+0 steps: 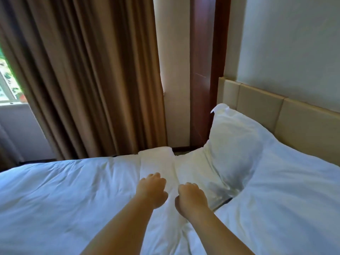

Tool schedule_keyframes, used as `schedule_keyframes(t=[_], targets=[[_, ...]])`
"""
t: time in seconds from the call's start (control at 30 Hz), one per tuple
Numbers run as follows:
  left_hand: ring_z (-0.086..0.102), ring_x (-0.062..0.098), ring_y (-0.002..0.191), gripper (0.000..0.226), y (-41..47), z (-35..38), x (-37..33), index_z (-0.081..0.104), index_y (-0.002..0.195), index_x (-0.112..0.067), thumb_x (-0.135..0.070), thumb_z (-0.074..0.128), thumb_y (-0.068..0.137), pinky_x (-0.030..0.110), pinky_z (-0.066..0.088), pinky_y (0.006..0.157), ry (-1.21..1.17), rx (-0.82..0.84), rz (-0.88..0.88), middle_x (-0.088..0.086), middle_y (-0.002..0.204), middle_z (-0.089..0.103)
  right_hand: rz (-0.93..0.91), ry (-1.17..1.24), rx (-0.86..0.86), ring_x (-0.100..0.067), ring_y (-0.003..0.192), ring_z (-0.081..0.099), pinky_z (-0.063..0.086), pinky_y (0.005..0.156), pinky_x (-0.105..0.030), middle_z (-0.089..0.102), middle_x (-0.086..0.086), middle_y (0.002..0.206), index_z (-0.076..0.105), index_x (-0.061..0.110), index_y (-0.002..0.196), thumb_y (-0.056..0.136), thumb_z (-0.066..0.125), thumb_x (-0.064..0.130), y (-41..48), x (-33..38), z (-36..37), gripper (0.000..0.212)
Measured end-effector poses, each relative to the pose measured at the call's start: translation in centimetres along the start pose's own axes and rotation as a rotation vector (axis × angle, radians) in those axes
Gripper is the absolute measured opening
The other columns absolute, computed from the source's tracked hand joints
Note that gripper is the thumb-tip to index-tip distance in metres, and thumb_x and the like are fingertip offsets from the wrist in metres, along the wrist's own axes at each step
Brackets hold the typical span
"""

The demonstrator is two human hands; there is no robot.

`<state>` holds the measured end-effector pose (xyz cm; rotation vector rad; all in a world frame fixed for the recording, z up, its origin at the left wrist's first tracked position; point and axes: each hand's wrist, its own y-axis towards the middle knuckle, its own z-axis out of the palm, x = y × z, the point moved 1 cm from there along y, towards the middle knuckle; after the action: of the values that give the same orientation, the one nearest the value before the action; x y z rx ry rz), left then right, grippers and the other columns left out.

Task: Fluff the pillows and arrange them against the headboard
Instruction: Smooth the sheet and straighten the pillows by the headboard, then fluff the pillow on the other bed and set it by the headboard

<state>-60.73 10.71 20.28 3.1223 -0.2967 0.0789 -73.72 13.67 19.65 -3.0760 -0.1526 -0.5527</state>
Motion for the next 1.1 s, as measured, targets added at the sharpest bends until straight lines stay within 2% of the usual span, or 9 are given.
schedule_keyframes(t=[0.07, 0.13, 0.33, 0.47, 0.67, 0.73, 0.9, 1.0, 1.1], targets=[[0.053, 0.020, 0.105, 0.028, -1.3, 0.6, -0.3, 0.063, 0.110, -0.017, -0.029, 0.047, 0.091, 0.032, 0.046, 0.089, -0.072, -0.011, 0.008, 0.001, 0.113, 0.055, 0.036, -0.016, 0.006, -0.026, 0.101, 0.054, 0.044, 0.083, -0.032, 0.061, -0.008, 0.106, 0.059, 0.012, 0.098, 0.089, 0.044, 0.012, -0.8, 0.0, 0.6, 0.017], [0.054, 0.019, 0.102, 0.025, -3.3, 1.3, -0.1, 0.064, 0.107, -0.017, -0.027, 0.048, 0.090, 0.032, 0.047, 0.087, -0.130, -0.013, 0.014, 0.000, 0.111, 0.056, 0.073, -0.045, 0.016, -0.026, 0.102, 0.054, 0.043, 0.083, -0.031, 0.060, -0.008, 0.108, 0.059, 0.011, 0.105, 0.087, 0.044, 0.009, -1.8, 0.6, 1.5, 0.023], [0.056, 0.018, 0.105, 0.025, -14.1, 4.0, 5.1, 0.062, 0.108, -0.022, -0.032, 0.048, 0.089, 0.029, 0.044, 0.089, -0.266, 0.060, -0.034, -0.005, 0.112, 0.058, 0.123, -0.129, 0.051, -0.028, 0.109, 0.052, 0.042, 0.091, -0.033, 0.059, -0.011, 0.115, 0.059, 0.010, 0.112, 0.087, 0.048, 0.009, -9.0, 7.1, 6.8, 0.027], [0.056, 0.020, 0.109, 0.027, -23.6, 8.2, 9.8, 0.060, 0.109, -0.021, -0.032, 0.049, 0.087, 0.031, 0.045, 0.091, -0.273, 0.152, -0.103, -0.002, 0.115, 0.059, 0.071, -0.204, 0.091, -0.029, 0.111, 0.051, 0.041, 0.094, -0.035, 0.057, -0.012, 0.117, 0.058, 0.010, 0.112, 0.089, 0.047, 0.010, -16.9, 13.0, 10.9, 0.026], [0.054, 0.023, 0.117, 0.034, -36.7, 13.7, 12.7, 0.057, 0.118, -0.020, -0.036, 0.047, 0.089, 0.033, 0.044, 0.094, -0.197, 0.318, -0.012, 0.002, 0.124, 0.057, 0.199, -0.183, 0.152, -0.033, 0.109, 0.053, 0.039, 0.091, -0.039, 0.056, -0.013, 0.118, 0.056, 0.008, 0.114, 0.093, 0.042, 0.018, -30.3, 18.0, 16.1, 0.028], [0.056, 0.023, 0.114, 0.033, -39.8, 14.0, 11.9, 0.057, 0.118, -0.019, -0.034, 0.047, 0.089, 0.033, 0.044, 0.090, -0.165, 0.365, 0.048, 0.002, 0.122, 0.057, 0.283, -0.139, 0.156, -0.034, 0.109, 0.053, 0.039, 0.090, -0.039, 0.054, -0.013, 0.120, 0.054, 0.009, 0.117, 0.094, 0.039, 0.019, -34.5, 17.7, 16.5, 0.029], [0.057, 0.022, 0.105, 0.030, -45.6, 14.3, 5.0, 0.057, 0.114, -0.018, -0.031, 0.045, 0.090, 0.032, 0.044, 0.079, -0.068, 0.418, 0.356, 0.002, 0.116, 0.057, 0.549, -0.099, 0.139, -0.032, 0.113, 0.052, 0.037, 0.095, -0.041, 0.055, -0.012, 0.124, 0.055, 0.012, 0.117, 0.095, 0.038, 0.020, -45.0, 13.3, 16.2, 0.028], [0.055, 0.023, 0.109, 0.034, -49.0, 14.2, -0.2, 0.054, 0.120, -0.019, -0.034, 0.043, 0.092, 0.035, 0.046, 0.087, -0.045, 0.429, 0.514, 0.003, 0.121, 0.054, 0.751, -0.041, 0.082, -0.031, 0.115, 0.053, 0.039, 0.096, -0.040, 0.057, -0.012, 0.126, 0.057, 0.012, 0.118, 0.096, 0.039, 0.021, -51.8, 10.2, 15.6, 0.030], [0.052, 0.026, 0.117, 0.039, -53.1, 13.7, -7.2, 0.051, 0.127, -0.017, -0.038, 0.043, 0.095, 0.039, 0.046, 0.095, -0.004, 0.422, 0.674, 0.006, 0.128, 0.052, 0.899, 0.002, -0.037, -0.032, 0.108, 0.057, 0.041, 0.086, -0.038, 0.060, -0.013, 0.120, 0.060, 0.011, 0.113, 0.096, 0.042, 0.026, -59.4, 7.4, 14.1, 0.029]])
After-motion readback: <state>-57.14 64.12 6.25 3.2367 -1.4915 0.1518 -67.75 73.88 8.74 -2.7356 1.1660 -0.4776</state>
